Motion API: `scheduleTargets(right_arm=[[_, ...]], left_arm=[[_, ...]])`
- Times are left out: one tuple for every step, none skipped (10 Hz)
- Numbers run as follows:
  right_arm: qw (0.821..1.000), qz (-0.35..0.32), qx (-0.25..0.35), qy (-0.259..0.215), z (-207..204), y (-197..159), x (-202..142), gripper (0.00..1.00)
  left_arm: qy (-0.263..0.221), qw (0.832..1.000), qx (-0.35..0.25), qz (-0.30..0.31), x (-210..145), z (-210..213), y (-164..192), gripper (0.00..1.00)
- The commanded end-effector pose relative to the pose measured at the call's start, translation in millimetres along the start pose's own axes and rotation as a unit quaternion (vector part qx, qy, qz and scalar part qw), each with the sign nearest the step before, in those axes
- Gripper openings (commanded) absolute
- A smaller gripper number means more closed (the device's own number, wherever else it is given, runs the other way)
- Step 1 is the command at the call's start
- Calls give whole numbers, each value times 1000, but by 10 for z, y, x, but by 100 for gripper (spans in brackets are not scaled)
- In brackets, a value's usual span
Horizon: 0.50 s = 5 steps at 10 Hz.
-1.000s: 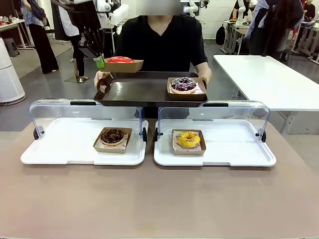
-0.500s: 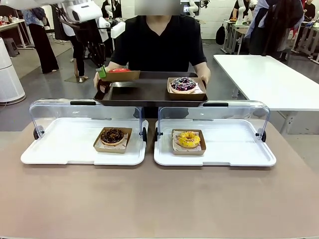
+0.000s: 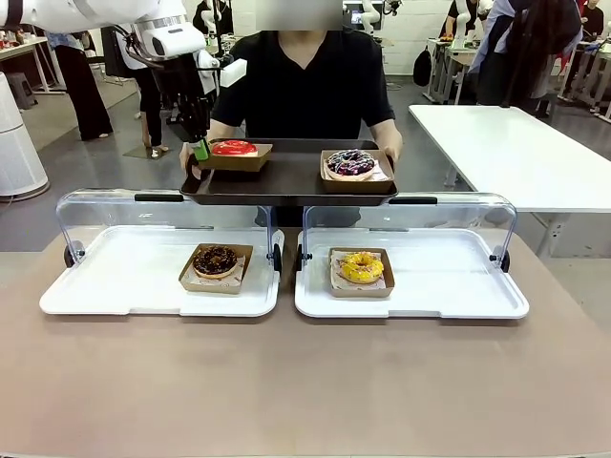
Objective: Provide the desired donut to the person.
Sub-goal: Place the picked Paper togo box onto the Handle tray extended by the person.
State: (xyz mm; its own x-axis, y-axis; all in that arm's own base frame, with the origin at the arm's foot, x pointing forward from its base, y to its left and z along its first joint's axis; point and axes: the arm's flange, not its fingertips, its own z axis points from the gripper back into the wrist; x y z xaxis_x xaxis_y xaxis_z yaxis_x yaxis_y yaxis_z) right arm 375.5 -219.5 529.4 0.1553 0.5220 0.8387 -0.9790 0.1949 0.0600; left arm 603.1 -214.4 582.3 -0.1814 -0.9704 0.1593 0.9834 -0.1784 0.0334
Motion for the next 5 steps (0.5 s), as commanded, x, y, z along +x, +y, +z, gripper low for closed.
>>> scheduleTargets(right_arm=[[1000, 6, 5, 0, -1, 6, -8, 100], [1000, 6, 5, 0, -1, 6, -8, 100], [1000, 6, 5, 0, -1, 6, -8, 100], [1000, 6, 5, 0, -1, 6, -8, 100], [1000, 6, 5, 0, -1, 6, -8, 100]], left_arm=[[7, 1000, -8, -2, -19, 77, 62, 76], [8, 1000, -9, -1, -7, 85, 62, 100], [8, 1000, -8, 0, -7, 73, 31, 100], [11, 1000, -9, 2, -6, 66, 21, 100], [12, 1000, -13, 0, 7, 73, 49, 90]])
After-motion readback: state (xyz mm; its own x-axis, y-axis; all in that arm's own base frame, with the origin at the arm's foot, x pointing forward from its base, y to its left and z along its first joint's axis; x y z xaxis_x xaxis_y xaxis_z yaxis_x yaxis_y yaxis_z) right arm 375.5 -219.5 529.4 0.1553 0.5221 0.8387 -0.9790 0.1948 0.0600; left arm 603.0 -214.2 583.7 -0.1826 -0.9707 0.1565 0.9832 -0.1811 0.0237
